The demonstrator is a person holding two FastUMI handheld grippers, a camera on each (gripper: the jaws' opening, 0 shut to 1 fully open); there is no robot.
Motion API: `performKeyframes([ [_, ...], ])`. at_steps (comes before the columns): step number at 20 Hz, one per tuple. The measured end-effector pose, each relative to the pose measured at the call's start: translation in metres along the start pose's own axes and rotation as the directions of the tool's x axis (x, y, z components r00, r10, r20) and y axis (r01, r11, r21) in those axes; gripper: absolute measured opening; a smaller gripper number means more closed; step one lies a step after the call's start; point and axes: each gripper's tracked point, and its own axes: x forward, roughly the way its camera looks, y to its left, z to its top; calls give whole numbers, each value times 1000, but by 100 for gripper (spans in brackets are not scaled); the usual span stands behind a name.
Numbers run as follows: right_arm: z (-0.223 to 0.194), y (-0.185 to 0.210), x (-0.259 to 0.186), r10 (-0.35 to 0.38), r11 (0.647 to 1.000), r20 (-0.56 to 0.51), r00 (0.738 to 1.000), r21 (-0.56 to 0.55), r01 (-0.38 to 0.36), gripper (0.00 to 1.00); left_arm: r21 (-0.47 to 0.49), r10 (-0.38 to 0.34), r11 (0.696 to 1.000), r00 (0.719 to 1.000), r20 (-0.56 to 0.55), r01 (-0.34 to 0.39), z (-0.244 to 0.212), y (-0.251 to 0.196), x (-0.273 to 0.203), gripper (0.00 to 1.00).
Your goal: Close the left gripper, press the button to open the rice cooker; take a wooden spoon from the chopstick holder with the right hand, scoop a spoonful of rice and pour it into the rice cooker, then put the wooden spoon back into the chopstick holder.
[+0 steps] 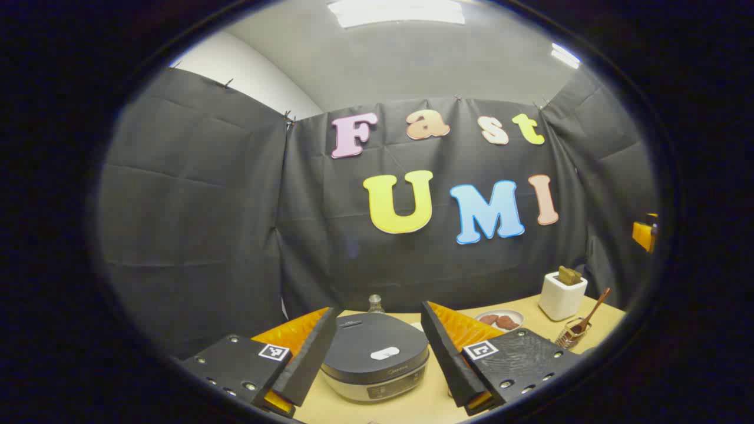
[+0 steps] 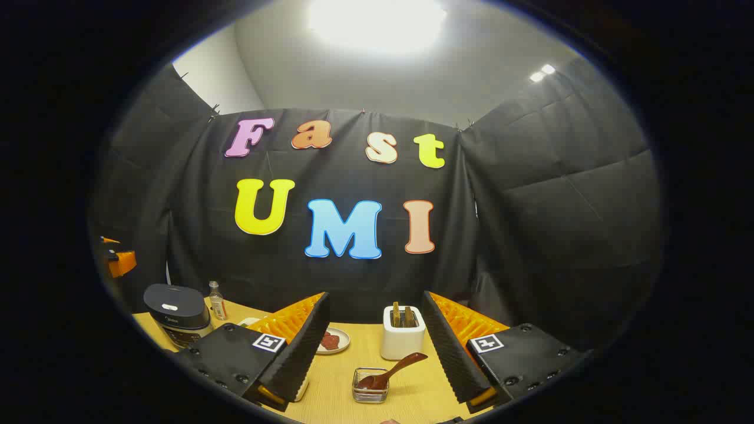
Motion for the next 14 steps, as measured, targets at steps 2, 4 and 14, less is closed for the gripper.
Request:
performKeyframes([
  [2,-1,0,-1,-5,1000,-1,1000,1,5,98,-3,2,1000,1000,-6,-2,-3,2,-2,91],
  [4,0,0,-2,-12,1000,3,1000,9,12,96,-5,5,1000,1000,-14,-5,-9,3,-2,91],
  [14,-5,0,2,-23,1000,-10,1000,14,23,96,-2,3,1000,1000,-2,-3,-11,-3,4,91],
])
